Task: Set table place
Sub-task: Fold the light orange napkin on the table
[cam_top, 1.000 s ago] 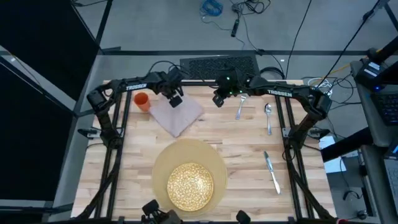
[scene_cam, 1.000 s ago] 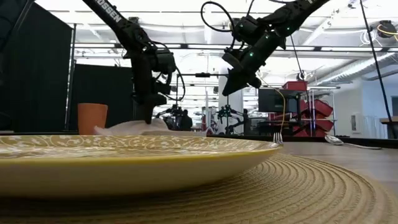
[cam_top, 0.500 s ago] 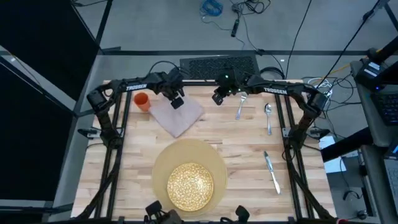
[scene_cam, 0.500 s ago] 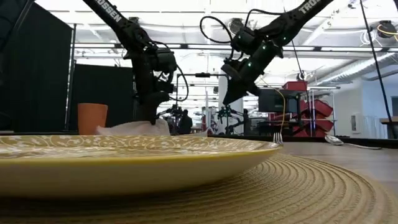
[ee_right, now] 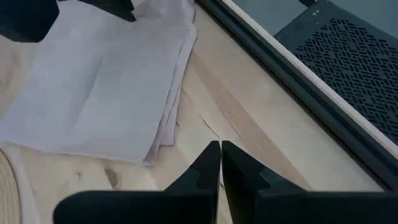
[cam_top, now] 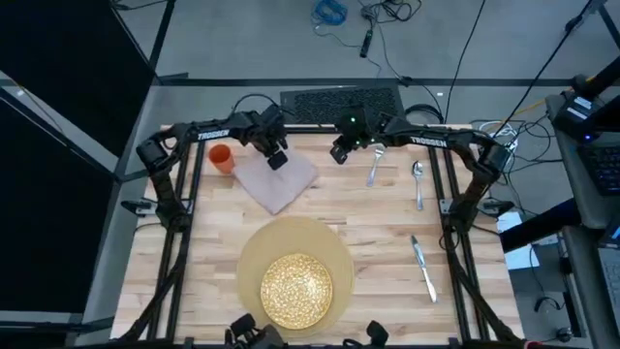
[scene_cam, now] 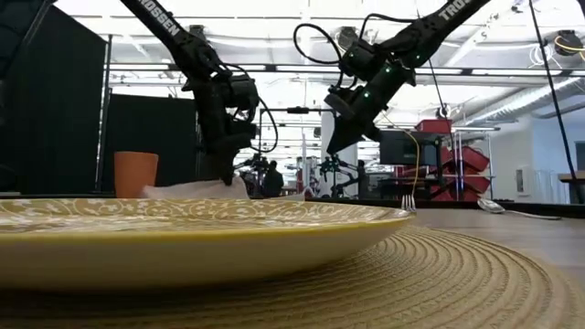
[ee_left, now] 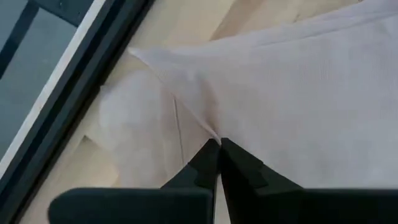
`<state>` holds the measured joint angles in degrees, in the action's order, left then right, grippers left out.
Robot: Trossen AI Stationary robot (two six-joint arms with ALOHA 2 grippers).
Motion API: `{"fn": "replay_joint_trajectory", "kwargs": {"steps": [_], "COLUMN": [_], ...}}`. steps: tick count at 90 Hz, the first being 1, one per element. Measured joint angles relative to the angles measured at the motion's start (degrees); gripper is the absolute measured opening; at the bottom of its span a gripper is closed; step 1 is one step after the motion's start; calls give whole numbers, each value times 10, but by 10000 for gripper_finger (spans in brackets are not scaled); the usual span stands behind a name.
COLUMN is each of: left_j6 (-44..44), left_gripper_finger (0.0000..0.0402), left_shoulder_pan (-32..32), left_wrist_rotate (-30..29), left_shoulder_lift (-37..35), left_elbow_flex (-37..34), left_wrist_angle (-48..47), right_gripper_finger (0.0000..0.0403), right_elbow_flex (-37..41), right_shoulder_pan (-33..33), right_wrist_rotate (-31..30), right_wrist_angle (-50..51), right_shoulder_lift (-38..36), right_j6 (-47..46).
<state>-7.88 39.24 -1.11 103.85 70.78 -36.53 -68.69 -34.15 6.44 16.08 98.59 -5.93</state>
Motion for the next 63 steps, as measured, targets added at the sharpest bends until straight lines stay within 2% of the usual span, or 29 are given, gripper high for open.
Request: {"fn": "replay_joint_trajectory", "kwargs": {"steps": [14,36,41,53,63], "left_j6": [-18,-14,-1,10,14], "left_gripper_finger": [33,132,150,180,189], "left_shoulder_pan": [0,-2,-5,-14,-15], "left_wrist_rotate": [-1,-6,-29,-131,-132], "left_shoulder_lift": [0,0,0,0,0], "left_elbow_flex": [0,0,0,0,0], "left_wrist_angle": [-1,-4,-4,-8,-10], "right_gripper_finger": [0,0,0,0,0], "right_elbow_flex": [0,0,0,0,0], "right_shoulder_pan": [0,0,0,0,4], "right_wrist_rotate": [8,14,14,14,14], "right_wrist_angle": [0,0,0,1,0], "right_shoulder_lift": [0,0,0,0,0], "right_j6": [0,0,0,0,2]}}
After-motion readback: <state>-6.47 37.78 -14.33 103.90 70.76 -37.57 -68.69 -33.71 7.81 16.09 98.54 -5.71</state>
